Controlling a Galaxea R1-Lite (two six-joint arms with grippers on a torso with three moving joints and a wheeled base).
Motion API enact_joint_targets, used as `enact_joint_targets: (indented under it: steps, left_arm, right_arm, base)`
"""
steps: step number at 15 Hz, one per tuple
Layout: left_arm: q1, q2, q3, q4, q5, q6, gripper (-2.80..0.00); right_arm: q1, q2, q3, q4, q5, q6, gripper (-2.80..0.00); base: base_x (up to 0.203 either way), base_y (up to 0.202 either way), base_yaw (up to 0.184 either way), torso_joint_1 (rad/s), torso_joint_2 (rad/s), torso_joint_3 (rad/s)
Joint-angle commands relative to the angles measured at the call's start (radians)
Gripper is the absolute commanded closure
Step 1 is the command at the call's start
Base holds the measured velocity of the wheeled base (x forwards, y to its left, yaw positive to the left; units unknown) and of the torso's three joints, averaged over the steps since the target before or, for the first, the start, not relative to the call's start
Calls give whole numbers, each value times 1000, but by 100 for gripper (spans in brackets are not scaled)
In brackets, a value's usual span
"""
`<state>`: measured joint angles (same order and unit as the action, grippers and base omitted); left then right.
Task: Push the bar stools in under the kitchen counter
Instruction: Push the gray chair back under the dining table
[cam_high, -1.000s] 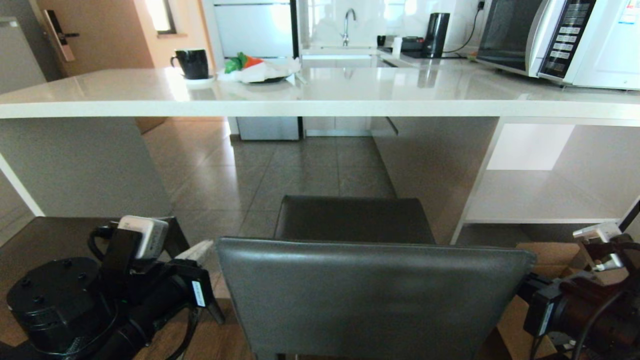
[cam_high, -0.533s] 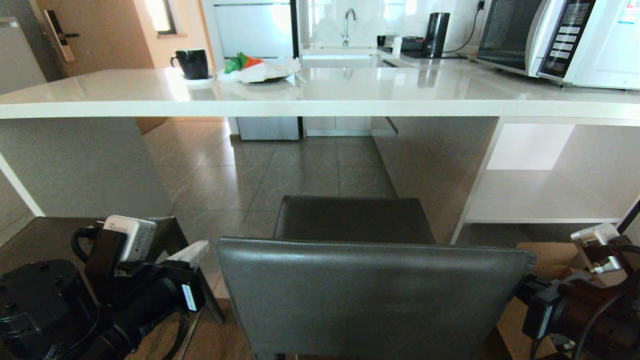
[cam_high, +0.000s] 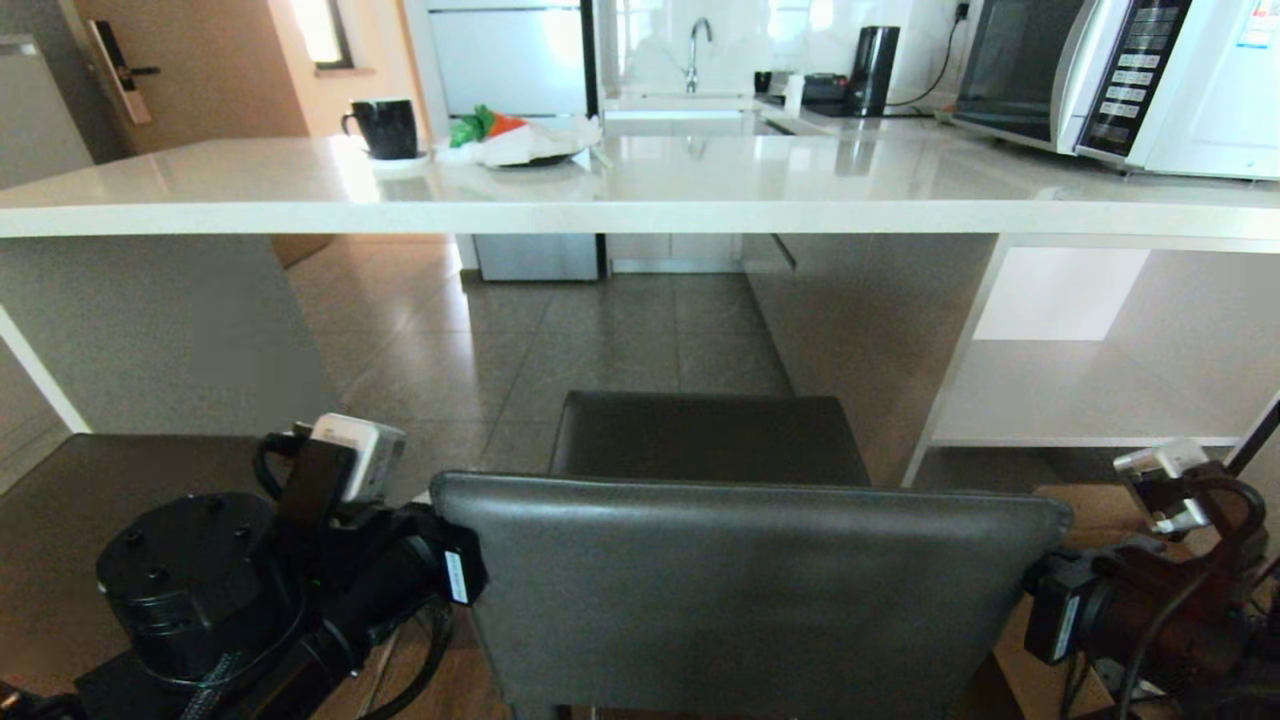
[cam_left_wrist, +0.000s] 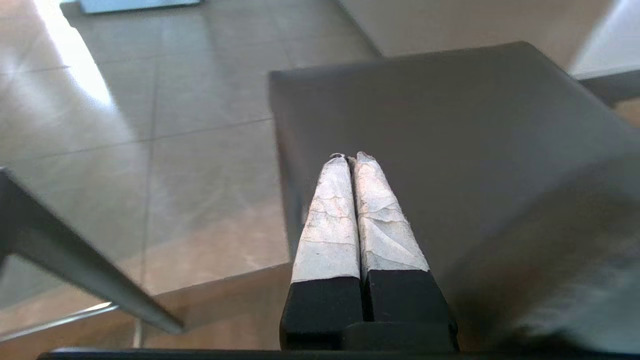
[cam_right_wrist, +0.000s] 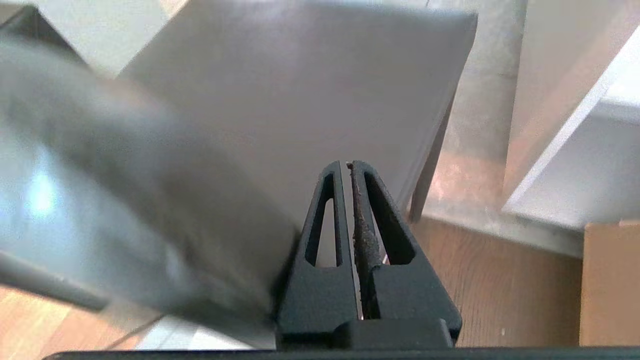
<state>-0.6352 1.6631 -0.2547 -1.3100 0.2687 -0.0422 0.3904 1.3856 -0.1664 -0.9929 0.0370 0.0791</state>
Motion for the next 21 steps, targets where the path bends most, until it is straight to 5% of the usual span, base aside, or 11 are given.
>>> enact_joint_targets:
  steps: [1,8,13,21]
  left_arm:
    - [-18,50,-15,-5,1,0,0]
    - [-34,143,-29,-8,1,-3,0]
    - [-28,184,-76,-9,9,-4,0]
    - [126,255,-235,1,12,26,0]
  right_arm:
    - [8,71,-3,-60,2,0,0]
    - [22,333,-60,-324,-1,-11,0]
    - [24,362,-53,-374,-5,-12,0]
    - [24,365,4,-446,-2,-13,0]
  base:
    - [0,0,0,0,0,0]
    - [0,0,0,0,0,0]
    - [0,0,0,0,0,0]
    - [0,0,0,4,2,-2]
